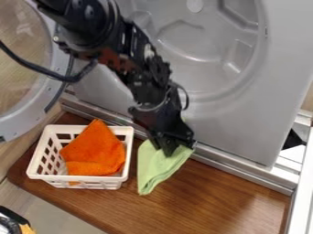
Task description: Put the green towel into the washing machine
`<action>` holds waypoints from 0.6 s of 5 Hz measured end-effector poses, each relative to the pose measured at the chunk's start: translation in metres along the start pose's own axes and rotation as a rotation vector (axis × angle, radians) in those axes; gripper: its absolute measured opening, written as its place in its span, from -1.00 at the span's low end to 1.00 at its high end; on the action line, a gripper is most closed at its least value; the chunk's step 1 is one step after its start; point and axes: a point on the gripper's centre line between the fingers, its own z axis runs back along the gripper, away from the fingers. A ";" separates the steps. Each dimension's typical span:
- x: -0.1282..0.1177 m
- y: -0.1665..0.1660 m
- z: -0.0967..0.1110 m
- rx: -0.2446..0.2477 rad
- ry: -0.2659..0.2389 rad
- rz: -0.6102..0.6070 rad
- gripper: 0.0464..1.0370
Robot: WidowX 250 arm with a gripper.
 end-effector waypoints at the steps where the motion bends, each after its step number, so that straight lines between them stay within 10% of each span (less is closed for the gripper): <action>1: 0.010 -0.002 0.013 -0.001 -0.043 0.007 -0.91; 3: 0.036 0.006 0.035 -0.001 -0.148 0.013 -0.91</action>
